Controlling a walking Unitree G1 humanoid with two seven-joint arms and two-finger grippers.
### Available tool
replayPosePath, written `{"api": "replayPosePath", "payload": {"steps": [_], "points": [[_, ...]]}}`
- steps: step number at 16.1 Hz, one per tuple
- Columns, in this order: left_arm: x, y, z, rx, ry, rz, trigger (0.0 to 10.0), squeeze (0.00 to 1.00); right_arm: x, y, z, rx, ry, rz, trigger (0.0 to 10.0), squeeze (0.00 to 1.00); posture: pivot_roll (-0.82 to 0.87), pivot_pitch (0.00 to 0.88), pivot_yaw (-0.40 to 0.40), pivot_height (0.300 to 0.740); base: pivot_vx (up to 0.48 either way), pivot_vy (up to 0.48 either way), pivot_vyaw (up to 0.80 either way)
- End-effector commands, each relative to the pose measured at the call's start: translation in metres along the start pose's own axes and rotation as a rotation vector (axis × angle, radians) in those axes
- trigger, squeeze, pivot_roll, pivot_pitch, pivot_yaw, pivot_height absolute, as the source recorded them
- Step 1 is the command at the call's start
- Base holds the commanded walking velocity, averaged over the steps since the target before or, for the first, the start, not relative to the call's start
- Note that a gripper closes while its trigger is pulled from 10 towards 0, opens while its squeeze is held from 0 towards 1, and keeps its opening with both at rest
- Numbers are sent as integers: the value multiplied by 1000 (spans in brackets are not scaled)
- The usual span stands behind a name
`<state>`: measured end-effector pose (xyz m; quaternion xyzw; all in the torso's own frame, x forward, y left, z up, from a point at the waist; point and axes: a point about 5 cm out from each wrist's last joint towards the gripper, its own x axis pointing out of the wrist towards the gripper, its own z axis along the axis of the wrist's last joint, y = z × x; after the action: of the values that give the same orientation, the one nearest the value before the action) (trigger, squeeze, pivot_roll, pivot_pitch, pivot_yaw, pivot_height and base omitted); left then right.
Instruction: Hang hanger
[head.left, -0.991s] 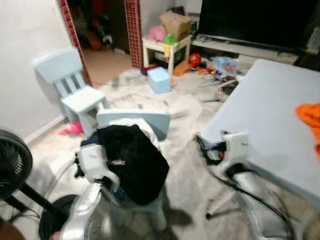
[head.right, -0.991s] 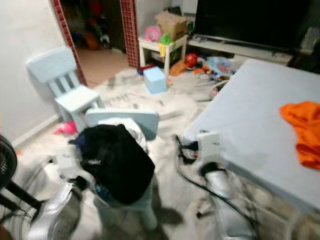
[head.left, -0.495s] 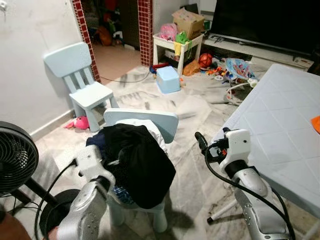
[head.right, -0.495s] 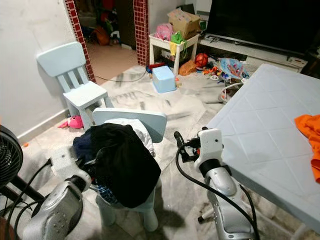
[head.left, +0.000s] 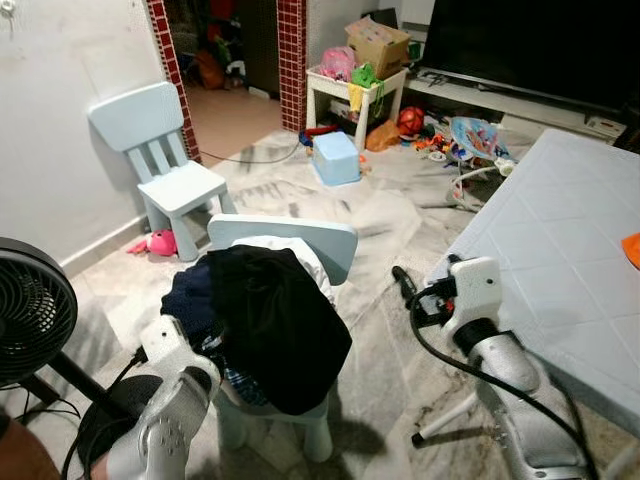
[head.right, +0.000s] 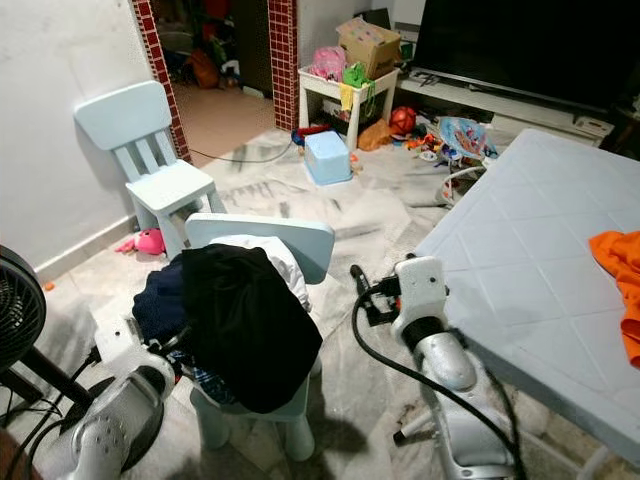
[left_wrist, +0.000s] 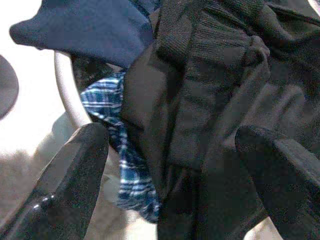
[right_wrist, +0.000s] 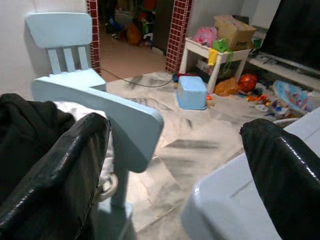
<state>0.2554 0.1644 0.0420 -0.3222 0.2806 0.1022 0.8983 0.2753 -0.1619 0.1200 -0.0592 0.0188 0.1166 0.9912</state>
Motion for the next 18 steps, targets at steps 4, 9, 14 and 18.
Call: {"api": "replayPosePath", "payload": {"steps": [4, 9, 14, 18], "points": [[17, -40, -20, -136, 90, -58, 10000, 0, -10, -9, 15, -57, -18, 5, 10000, 0, -215, 0, -38, 740, 0, 0, 0], [26, -59, -27, -263, 134, -47, 10000, 0, -12, -9, 24, -106, -27, 22, 10000, 0, -247, 0, -38, 740, 0, 0, 0], [4, -45, -33, -277, 101, -3, 10000, 0, -13, -9, 21, -109, -13, 20, 10000, 0, -217, 0, -46, 740, 0, 0, 0], [5, -41, -39, -374, 105, -16, 10000, 0, -3, -2, 24, -106, -28, 52, 10000, 0, -196, 0, -55, 740, 0, 0, 0]]}}
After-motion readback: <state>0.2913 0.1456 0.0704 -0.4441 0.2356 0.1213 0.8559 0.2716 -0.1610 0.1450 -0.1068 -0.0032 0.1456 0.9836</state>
